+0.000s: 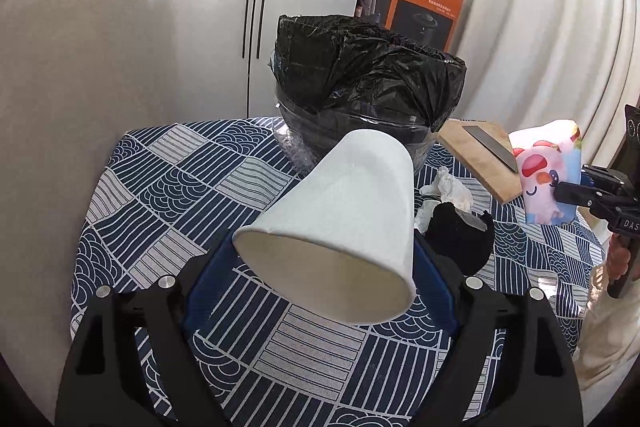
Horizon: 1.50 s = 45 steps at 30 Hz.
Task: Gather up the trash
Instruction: 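Carry the paper cup and snack bag over the bin and open both tools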
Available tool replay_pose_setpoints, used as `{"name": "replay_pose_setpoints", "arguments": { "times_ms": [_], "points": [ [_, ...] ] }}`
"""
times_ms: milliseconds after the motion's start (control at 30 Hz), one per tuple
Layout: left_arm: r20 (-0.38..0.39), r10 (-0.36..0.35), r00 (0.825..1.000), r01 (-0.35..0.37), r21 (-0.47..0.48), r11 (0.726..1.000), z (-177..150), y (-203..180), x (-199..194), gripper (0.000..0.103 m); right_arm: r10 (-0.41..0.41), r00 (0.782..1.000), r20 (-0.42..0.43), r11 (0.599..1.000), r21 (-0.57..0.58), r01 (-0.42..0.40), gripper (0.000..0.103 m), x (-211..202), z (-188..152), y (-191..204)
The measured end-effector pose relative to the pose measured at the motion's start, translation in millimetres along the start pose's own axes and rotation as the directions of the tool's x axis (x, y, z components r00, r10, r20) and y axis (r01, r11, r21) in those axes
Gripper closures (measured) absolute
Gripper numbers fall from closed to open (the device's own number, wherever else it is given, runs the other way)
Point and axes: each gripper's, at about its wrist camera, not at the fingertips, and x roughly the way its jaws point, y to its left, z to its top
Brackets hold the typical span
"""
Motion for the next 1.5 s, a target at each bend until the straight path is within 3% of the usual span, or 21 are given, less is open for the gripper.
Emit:
{"name": "replay_pose_setpoints", "arguments": {
  "times_ms": [367, 800, 1033, 1333, 1500],
  "points": [
    [-0.024, 0.069, 0.997, -0.067, 0.045, 0.997, 37, -8, -5, 0.02, -0.077, 0.996, 0.054, 0.997, -0.019, 0.079, 0.076, -14, 41, -21],
    [0.068, 0.091, 0.994, -0.103, 0.205, 0.973, 94, -39, -17, 0.02, -0.119, 0.985, 0.127, 0.99, -0.056, 0.127, 0.076, -11, 90, -38],
    [0.107, 0.05, 0.993, -0.074, 0.231, 0.97, 115, -48, -9, 0.02, -0.137, 0.978, 0.156, 0.978, -0.133, 0.158, 0.076, -7, 117, -30],
    [0.122, 0.033, 0.992, -0.065, 0.269, 0.961, 156, -46, 21, 0.02, -0.102, 0.98, 0.173, 0.984, -0.128, 0.125, 0.076, 18, 144, -41],
    [0.094, 0.029, 0.995, -0.054, 0.28, 0.959, 167, -41, 43, 0.02, -0.084, 0.982, 0.17, 0.989, -0.104, 0.103, 0.076, 38, 154, -53]
  ]
}}
